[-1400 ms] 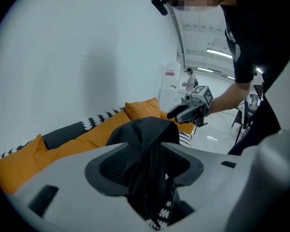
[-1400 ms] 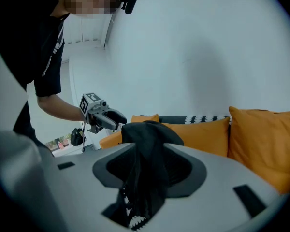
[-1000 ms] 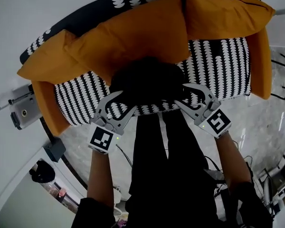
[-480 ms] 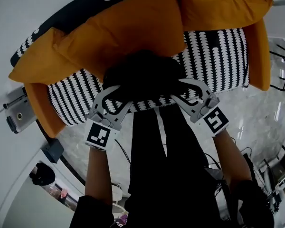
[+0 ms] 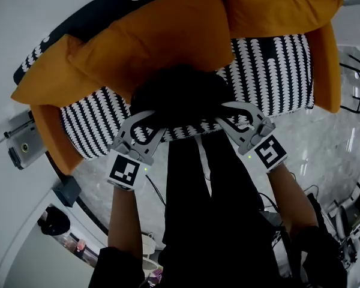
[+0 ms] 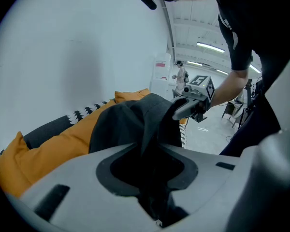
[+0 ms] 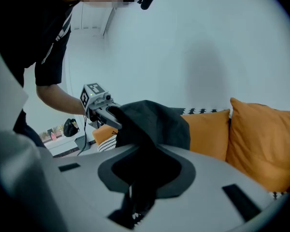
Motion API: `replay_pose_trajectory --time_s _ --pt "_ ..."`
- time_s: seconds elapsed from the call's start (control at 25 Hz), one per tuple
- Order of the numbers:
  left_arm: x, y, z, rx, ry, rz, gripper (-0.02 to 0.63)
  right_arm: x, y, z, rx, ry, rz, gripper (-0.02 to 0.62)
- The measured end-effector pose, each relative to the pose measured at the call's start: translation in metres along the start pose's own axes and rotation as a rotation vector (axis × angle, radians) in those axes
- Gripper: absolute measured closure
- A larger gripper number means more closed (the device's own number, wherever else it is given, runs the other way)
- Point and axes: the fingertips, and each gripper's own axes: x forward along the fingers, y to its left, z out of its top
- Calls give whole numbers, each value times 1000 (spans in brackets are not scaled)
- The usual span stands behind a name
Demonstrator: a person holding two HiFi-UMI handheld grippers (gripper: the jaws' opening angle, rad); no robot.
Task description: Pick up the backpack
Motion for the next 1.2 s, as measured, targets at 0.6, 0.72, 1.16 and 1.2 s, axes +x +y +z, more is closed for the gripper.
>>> replay_pose_trajectory --time_s 0.6,0.72,1.16,1.2 --pt "-16 -9 -7 -114 -31 -2 525 -2 14 1 25 32 17 532" --pt "-17 -10 -12 -114 -35 -7 525 -3 14 0 62 25 15 534" --pt "-29 -14 -16 -220 -28 12 526 -3 25 1 87 76 42 538" --pt "-30 -15 -16 -224 -25 14 526 -3 27 1 86 80 46 538"
